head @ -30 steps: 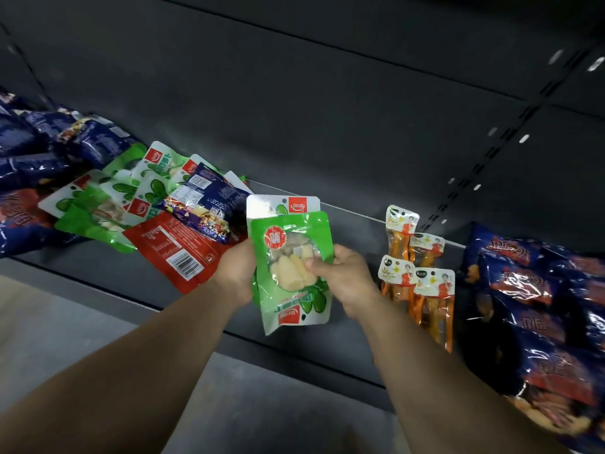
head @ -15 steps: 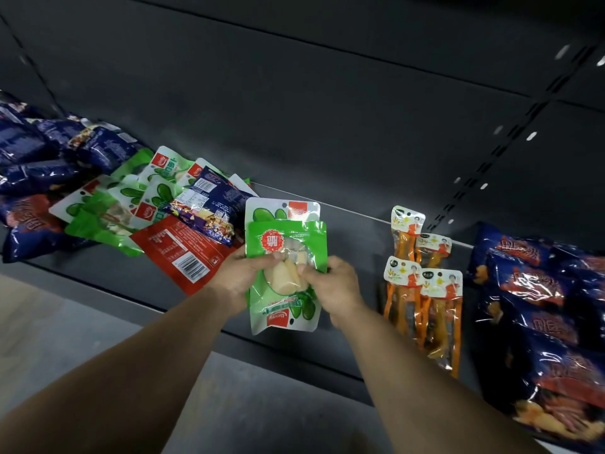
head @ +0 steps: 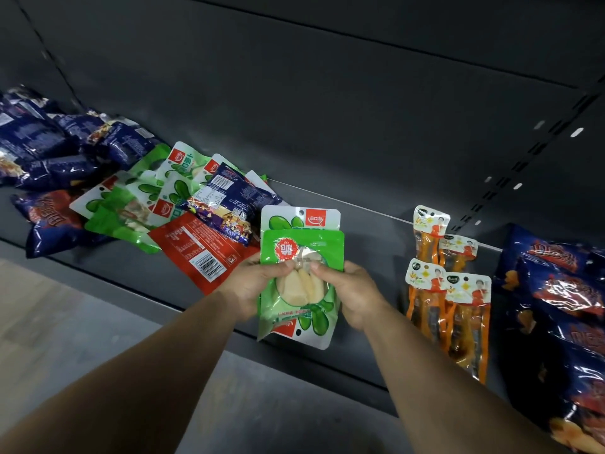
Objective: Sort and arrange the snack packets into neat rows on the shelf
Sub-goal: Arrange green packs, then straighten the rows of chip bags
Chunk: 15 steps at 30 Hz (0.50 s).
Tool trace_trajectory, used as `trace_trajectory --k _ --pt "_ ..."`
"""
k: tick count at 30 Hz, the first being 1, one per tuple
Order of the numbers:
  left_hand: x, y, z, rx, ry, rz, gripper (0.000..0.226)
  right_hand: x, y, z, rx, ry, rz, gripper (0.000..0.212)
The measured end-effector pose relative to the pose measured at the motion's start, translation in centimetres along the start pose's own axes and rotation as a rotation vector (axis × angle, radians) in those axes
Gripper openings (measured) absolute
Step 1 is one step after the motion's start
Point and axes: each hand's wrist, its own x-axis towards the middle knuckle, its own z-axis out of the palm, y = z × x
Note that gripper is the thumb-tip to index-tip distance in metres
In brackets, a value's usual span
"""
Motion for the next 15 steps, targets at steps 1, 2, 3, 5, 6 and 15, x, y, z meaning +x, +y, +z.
trace_trajectory --k 1,2,3,5,6,15 --pt "0.0 0.0 -0.3 0.002 0.002 0.005 0.038 0.2 0.1 0.2 -0.018 0.006 -0.001 0.016" --pt "0.1 -0.1 -0.5 0.004 0.009 0.015 0.034 0.4 0.3 0.5 -0.030 0.015 0.000 0.017" --pt "0.1 -0.1 -0.8 0.006 0.017 0.028 0.030 0.5 0.4 0.8 -0.043 0.021 -0.001 0.017" --pt "0.2 -0.2 -1.3 0.014 0.040 0.042 0.023 0.8 0.7 1.2 -0.061 0.021 -0.007 0.018" --pt "0.2 -0.3 -1.5 0.017 0.043 0.047 0.024 0.9 0.8 1.3 -0.070 0.025 -0.011 0.019" --pt "1.3 -1.2 0.4 0.110 -0.032 0.080 0.054 0.3 1.0 -0.6 -0.068 0.134 -0.044 0.017"
